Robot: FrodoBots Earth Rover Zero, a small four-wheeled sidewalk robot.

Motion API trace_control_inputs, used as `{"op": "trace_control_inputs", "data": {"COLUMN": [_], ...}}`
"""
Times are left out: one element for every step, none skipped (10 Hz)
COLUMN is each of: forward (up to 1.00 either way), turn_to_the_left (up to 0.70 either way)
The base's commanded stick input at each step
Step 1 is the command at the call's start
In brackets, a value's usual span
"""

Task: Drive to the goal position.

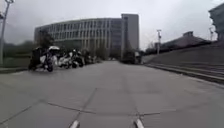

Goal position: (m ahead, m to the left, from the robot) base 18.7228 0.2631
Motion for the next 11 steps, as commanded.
{"op": "trace_control_inputs", "data": {"forward": [1.0,1.0,1.0,1.0,1.0,1.0,1.0,1.0,1.0,1.0,1.0], "turn_to_the_left": [-0.34,-0.34,-0.17,0.04,0.06,0.06,0.06,0.06,0.06,0.06,0.06]}}
